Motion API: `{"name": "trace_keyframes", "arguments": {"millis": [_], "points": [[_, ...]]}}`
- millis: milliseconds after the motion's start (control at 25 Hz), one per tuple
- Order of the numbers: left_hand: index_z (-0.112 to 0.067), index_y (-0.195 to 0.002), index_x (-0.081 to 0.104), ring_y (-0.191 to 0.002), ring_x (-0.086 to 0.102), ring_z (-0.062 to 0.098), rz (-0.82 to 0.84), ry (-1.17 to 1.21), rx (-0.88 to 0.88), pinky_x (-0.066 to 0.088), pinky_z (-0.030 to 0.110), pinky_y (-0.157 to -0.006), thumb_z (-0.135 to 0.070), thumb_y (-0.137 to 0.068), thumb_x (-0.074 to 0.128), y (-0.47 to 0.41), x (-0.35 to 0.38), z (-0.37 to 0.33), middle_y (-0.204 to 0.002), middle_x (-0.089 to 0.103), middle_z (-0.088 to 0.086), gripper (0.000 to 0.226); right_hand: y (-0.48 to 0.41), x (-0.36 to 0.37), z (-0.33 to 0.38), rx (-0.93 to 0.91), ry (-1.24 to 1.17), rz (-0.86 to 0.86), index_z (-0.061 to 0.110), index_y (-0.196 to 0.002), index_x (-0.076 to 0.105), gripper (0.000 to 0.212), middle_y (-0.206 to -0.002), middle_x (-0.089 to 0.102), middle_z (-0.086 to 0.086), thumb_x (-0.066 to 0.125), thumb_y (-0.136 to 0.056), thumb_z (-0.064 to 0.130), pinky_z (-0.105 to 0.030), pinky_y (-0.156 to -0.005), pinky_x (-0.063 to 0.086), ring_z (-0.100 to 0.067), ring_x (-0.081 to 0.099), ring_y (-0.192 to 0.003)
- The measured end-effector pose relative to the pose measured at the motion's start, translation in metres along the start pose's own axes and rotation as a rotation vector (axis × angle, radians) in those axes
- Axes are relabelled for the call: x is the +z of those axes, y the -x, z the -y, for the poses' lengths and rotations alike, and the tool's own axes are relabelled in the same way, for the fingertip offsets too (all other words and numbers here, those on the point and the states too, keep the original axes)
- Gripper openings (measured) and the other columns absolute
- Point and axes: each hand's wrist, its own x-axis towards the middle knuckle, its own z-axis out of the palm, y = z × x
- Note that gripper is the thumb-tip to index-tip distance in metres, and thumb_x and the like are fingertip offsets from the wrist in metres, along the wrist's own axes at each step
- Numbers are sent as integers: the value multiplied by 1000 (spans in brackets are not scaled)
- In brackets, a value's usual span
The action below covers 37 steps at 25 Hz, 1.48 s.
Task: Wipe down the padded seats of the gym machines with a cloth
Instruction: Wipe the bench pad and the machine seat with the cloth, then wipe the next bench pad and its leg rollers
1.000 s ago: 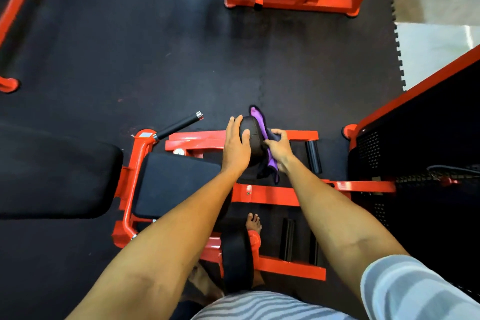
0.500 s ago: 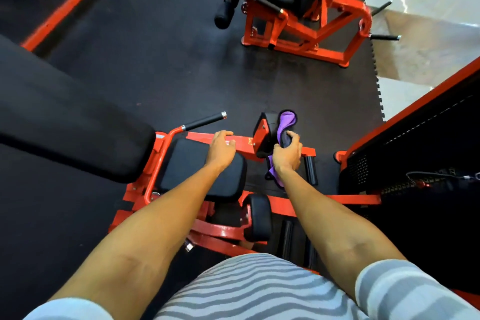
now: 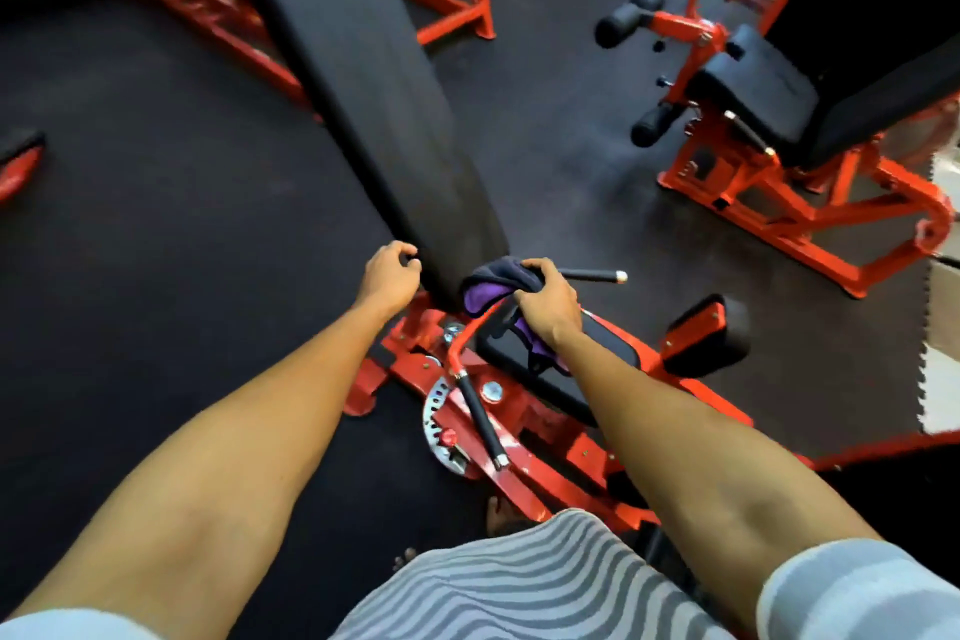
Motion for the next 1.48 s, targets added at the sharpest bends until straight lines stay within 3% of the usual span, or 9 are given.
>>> {"name": "trace_keyframes", "arguments": {"millis": [120,320,520,640,960,1120,1480], "points": [[-16,-123,66,-122,57,25,-141,39,-115,42,28,-100,-18,-98,56,10,-81,52,-130,61,9,26,5,55,69,-120,79,136,41,-125,57,48,-118,70,1,61,-82,19,-32,-89,47,-28,63,-112],[-18,-125,63,-122,56,22,-315,52,-275,43,28,-93,-21,-99,54,29,-188,129,-131,61,5,27,22,163,170,-276,148,362,43,-142,42,67,-137,62,-5,65,-83,23,-39,-100,48,-35,60,-122],[-22,-126,62,-123,55,21,-419,45,-392,44,29,-93,-25,-100,53,12,-274,187,-133,60,1,28,16,260,241,-401,196,502,38,-138,46,60,-137,56,2,60,-83,21,-40,-97,49,-31,59,-119],[-22,-126,62,-124,54,21,-452,16,-414,44,31,-95,-25,-99,52,-21,-317,216,-132,61,1,29,-10,310,283,-456,211,519,32,-137,50,53,-137,46,1,62,-87,20,-36,-95,44,-31,57,-119],[-22,-125,64,-114,58,19,-476,62,-480,42,26,-88,-24,-99,54,-125,-406,264,-131,64,0,28,-92,411,394,-472,240,586,30,-139,50,55,-136,60,-5,63,-87,19,-34,-90,45,-31,58,-120],[-23,-124,65,-116,60,21,-455,66,-497,43,26,-91,-23,-99,55,-178,-435,283,-129,65,0,27,-114,453,435,-455,201,607,33,-146,38,68,-143,54,-7,61,-85,16,-42,-99,48,-36,56,-124],[-19,-127,64,-122,58,24,-340,64,-400,40,24,-91,-20,-99,55,-389,-535,340,-131,64,3,29,-244,578,556,-343,166,478,28,-143,42,63,-140,56,-6,63,-85,19,-40,-98,47,-34,56,-124]]}}
